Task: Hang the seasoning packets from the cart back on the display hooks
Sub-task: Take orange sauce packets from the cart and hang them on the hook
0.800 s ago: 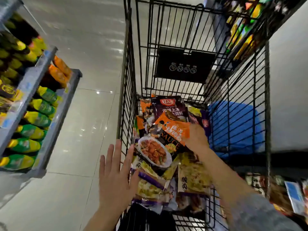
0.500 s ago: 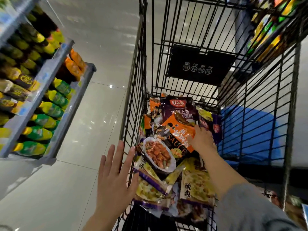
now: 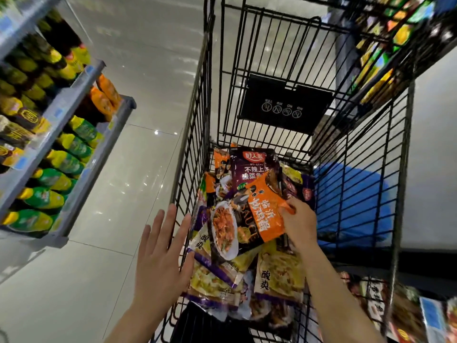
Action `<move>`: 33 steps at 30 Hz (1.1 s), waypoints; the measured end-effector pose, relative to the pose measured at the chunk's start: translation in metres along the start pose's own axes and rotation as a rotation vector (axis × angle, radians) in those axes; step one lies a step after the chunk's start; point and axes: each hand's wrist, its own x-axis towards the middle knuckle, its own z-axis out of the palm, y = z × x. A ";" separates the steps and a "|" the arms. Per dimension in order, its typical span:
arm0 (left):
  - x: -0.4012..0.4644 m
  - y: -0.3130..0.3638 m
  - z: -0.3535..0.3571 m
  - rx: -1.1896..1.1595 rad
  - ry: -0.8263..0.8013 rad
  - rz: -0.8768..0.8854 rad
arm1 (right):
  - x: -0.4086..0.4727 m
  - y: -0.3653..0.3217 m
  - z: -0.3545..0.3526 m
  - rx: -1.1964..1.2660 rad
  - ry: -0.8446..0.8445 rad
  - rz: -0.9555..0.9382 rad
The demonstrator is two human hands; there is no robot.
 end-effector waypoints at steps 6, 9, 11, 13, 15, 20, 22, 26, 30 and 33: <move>0.000 -0.002 0.000 -0.064 0.004 0.026 | -0.051 -0.003 -0.065 0.125 0.158 -0.127; 0.000 -0.004 -0.001 -0.073 0.003 0.037 | -0.073 -0.001 -0.081 0.067 0.222 -0.170; -0.001 -0.002 -0.001 -0.031 0.002 0.053 | -0.086 0.003 -0.086 0.058 0.243 -0.152; -0.003 -0.002 -0.001 0.039 0.002 0.076 | -0.097 0.011 -0.086 0.047 0.247 -0.101; -0.002 -0.003 -0.002 0.101 -0.005 0.103 | -0.107 0.020 -0.083 0.039 0.221 -0.033; 0.001 0.027 0.001 0.018 -0.021 0.346 | -0.119 0.028 -0.070 -0.036 0.217 0.019; 0.020 0.054 0.010 -0.206 -0.070 0.221 | -0.116 0.026 -0.071 -0.059 0.252 0.023; 0.093 0.074 0.060 -0.519 -0.216 -0.260 | -0.099 0.016 -0.074 -0.105 0.247 0.021; 0.157 0.045 0.136 -0.537 -0.253 -0.593 | -0.072 0.007 -0.071 -0.152 0.260 -0.036; 0.172 0.033 0.176 -0.463 -0.334 -0.649 | -0.059 0.009 -0.065 -0.166 0.254 -0.073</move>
